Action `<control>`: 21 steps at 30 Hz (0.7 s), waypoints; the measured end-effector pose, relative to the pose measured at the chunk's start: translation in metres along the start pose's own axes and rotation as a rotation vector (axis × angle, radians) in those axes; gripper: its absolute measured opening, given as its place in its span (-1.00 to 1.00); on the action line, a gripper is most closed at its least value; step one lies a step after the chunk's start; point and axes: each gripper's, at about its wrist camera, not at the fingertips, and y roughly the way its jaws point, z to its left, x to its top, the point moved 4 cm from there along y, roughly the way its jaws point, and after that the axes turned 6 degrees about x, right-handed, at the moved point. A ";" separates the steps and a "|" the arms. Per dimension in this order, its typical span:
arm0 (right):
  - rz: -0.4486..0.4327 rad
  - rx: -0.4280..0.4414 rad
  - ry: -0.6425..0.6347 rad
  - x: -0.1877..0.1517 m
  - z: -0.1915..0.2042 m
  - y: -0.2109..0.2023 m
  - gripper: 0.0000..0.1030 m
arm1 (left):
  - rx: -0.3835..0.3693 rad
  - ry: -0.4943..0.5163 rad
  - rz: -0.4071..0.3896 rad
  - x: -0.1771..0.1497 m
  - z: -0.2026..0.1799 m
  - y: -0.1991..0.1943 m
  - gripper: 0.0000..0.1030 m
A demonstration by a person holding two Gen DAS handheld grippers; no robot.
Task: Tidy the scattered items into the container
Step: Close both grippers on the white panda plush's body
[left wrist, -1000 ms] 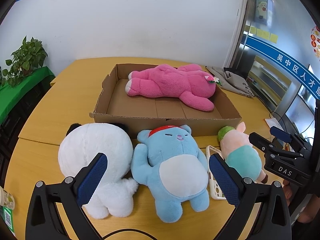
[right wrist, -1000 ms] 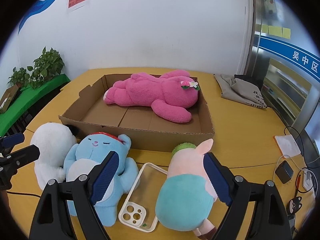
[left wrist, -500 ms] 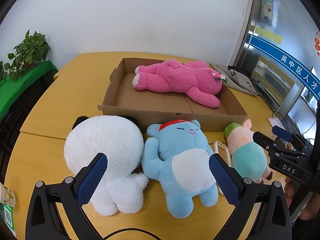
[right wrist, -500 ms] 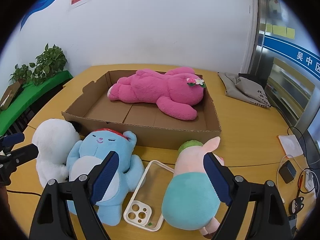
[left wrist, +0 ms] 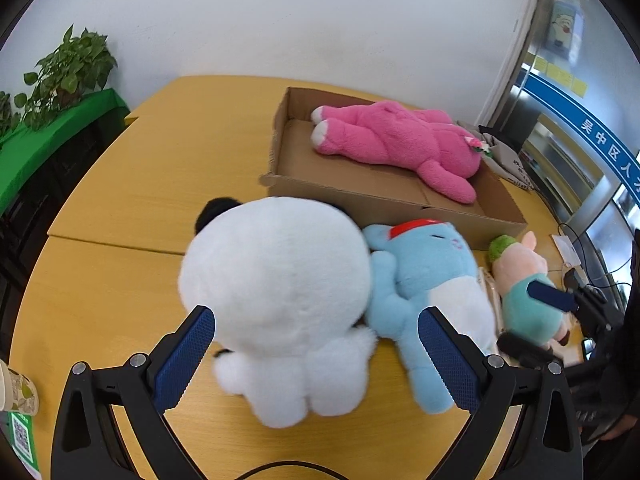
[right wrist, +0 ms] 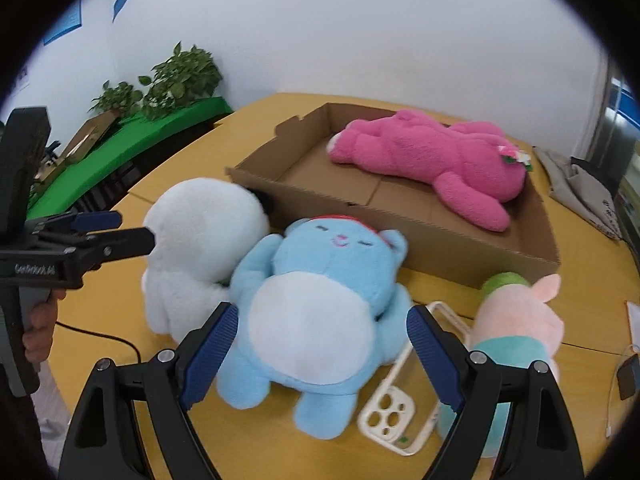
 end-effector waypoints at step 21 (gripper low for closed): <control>0.037 0.071 -0.105 -0.016 0.121 0.131 0.91 | -0.139 0.011 0.132 0.009 0.037 0.079 0.85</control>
